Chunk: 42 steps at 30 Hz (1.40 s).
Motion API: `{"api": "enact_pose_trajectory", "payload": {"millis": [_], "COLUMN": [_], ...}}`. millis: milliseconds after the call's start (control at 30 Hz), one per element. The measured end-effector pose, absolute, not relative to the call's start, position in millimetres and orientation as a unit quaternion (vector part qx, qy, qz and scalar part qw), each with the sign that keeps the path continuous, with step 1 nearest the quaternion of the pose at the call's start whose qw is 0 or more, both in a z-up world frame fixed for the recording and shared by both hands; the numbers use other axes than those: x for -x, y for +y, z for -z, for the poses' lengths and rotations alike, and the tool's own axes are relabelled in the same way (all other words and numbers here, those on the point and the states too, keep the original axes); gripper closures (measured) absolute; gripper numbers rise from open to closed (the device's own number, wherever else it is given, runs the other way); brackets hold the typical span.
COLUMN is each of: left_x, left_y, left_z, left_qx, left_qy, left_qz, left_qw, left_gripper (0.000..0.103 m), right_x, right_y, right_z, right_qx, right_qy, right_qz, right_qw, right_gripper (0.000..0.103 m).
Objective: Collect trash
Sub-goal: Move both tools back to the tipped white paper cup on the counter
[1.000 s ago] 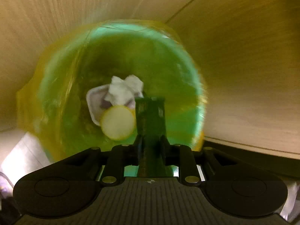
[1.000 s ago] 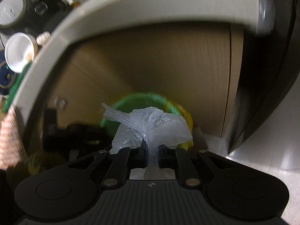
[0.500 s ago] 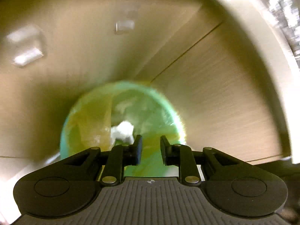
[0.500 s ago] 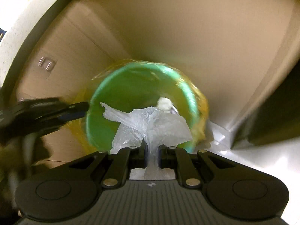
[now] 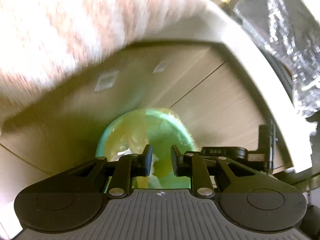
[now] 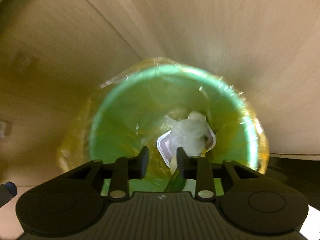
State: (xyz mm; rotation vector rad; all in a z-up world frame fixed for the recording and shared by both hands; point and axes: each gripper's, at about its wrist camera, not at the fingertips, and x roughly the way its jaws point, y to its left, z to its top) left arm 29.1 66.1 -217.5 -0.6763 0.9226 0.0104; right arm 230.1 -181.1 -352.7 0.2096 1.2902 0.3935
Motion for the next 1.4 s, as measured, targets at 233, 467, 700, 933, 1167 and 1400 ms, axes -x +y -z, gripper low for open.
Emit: {"api": "enact_pose_trajectory", "payload": {"millis": [233, 467, 700, 933, 1167, 1400], "left_x": [-41.7, -76.2, -103.4, -104.7, -101.7, -117.2], "left_y": [78.6, 133.9, 189.6, 196.7, 194.9, 186.3], "left_z": [135.9, 59.7, 76.1, 101.4, 105.3, 96.9], "left_qx": [0.315, 0.273, 0.282, 0.302, 0.293, 0.257], "left_qy": [0.388, 0.318, 0.309, 0.320, 0.315, 0.338], "left_qz": [0.029, -0.059, -0.074, 0.004, -0.031, -0.077], "left_qw": [0.866, 0.906, 0.905, 0.898, 0.902, 0.902], "left_gripper": [0.080, 0.080, 0.080, 0.080, 0.080, 0.080], "right_x": [-205.3, -190.6, -218.3, -307.9, -373.9, -326.8], "right_y": [-198.5, -158.3, -63.4, 19.9, 64.3, 1.7], "right_z": [267.2, 141.9, 29.0, -9.8, 11.7, 17.3], "right_qx": [-0.148, -0.177, -0.028, 0.101, 0.121, 0.017], "right_qy": [0.591, 0.515, 0.348, 0.256, 0.313, 0.378], "right_qz": [-0.175, -0.275, -0.302, -0.244, -0.259, -0.314], "right_qw": [0.773, 0.793, 0.887, 0.930, 0.906, 0.871], "right_gripper": [0.065, 0.059, 0.054, 0.055, 0.095, 0.094]}}
